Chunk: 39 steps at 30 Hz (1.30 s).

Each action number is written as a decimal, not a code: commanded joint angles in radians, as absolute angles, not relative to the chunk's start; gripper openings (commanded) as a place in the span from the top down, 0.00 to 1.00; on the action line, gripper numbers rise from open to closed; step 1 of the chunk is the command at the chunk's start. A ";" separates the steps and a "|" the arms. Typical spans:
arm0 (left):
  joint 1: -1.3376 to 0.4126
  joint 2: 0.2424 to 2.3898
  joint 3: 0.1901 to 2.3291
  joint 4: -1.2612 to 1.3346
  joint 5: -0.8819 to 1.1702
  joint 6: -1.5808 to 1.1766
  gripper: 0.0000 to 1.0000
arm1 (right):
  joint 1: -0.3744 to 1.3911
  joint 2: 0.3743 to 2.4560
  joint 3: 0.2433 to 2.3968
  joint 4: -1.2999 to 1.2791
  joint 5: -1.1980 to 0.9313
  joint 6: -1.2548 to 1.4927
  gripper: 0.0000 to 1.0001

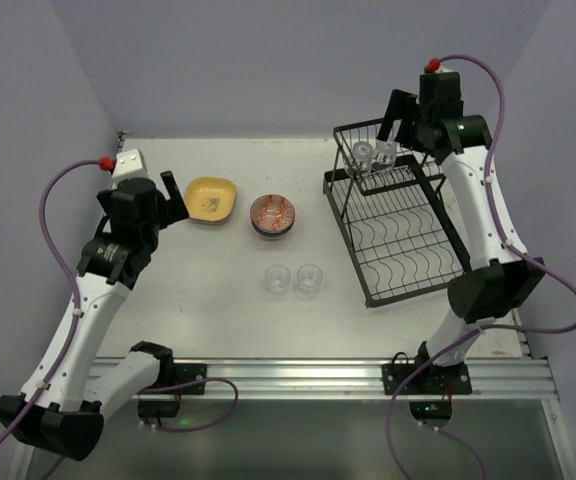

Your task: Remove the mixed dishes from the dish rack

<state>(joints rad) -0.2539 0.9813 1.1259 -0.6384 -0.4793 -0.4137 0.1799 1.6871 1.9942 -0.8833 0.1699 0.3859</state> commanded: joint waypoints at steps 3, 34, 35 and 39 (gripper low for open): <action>-0.250 0.870 0.913 -0.482 -0.393 -0.333 0.00 | 0.175 1.773 2.094 -0.988 0.146 0.305 0.09; -0.252 0.940 0.857 -0.457 -0.124 -0.295 0.00 | 0.155 1.843 2.114 -0.920 0.164 0.245 0.76; -0.252 0.937 0.862 -0.453 -0.101 -0.293 0.00 | 0.158 1.820 2.105 -0.914 0.172 0.248 0.78; -0.252 0.896 0.900 -0.384 0.143 -0.295 0.00 | 0.170 1.654 2.024 -0.798 0.157 0.261 0.87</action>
